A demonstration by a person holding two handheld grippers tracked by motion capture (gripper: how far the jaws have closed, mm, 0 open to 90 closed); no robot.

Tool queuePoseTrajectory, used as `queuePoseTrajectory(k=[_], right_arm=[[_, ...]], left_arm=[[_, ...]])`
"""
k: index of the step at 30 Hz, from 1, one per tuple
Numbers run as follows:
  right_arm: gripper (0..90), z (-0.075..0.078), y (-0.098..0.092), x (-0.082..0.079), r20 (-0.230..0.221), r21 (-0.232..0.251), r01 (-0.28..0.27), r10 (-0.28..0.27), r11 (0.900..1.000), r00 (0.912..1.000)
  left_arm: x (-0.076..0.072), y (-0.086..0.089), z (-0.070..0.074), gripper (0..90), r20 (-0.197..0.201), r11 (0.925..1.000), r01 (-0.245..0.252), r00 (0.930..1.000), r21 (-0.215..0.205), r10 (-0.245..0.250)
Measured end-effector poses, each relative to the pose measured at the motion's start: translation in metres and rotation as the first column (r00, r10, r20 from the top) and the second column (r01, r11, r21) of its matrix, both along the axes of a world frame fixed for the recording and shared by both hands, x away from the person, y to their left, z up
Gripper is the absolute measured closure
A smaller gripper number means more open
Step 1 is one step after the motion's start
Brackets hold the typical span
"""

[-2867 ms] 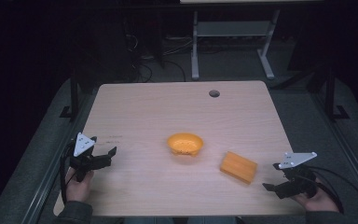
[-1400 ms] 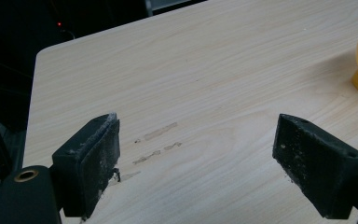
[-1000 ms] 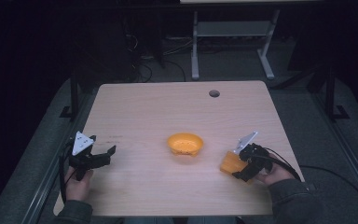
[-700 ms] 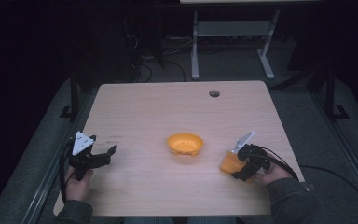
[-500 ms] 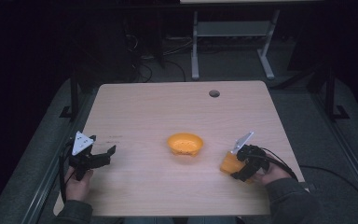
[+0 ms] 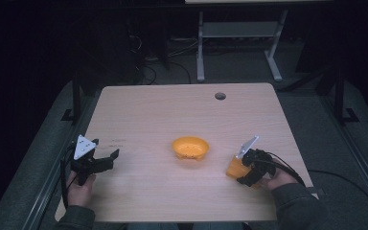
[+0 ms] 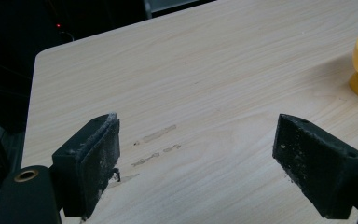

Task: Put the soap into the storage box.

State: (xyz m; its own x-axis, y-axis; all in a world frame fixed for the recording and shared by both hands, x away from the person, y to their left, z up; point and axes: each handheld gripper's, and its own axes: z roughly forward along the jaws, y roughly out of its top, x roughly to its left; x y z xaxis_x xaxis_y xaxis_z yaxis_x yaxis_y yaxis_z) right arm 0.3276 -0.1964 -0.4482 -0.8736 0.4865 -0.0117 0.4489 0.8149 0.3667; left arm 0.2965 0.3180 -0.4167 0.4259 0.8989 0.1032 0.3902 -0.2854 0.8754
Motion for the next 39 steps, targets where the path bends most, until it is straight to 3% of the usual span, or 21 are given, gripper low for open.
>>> queuePoseTrajectory(k=[13, 17, 23, 35, 39], right_arm=[[20.7, 0.001, 0.0, -0.001, 0.023, -0.011, -0.042, 0.043, 0.999, 0.9988], [20.7, 0.005, -0.001, -0.002, 0.033, 0.018, -0.052, 0.051, 0.998, 0.9981], [20.7, 0.017, 0.001, -0.001, 0.053, 0.017, -0.068, 0.067, 0.998, 0.9963], [20.7, 0.046, 0.012, 0.01, 0.073, 0.08, -0.125, 0.119, 0.989, 0.9902], [20.7, 0.052, 0.015, 0.014, 0.079, 0.071, -0.141, 0.135, 0.988, 0.9877]], left_arm=[[0.0, 0.0, 0.0, 14.1, 0.002, 1.0, 0.0, 1.0, 0.001, 0.0], [0.0, 0.0, 0.0, 14.1, 0.0, 1.0, 0.0, 1.0, 0.002, 0.0], [0.0, 0.001, 0.0, 14.1, 0.001, 1.0, 0.0, 1.0, 0.002, 0.0], [0.0, 0.002, 0.001, 14.2, -0.001, 1.0, -0.007, 1.0, -0.002, 0.007], [0.0, 0.002, 0.001, 14.1, 0.001, 1.0, -0.006, 1.0, -0.003, 0.006]])
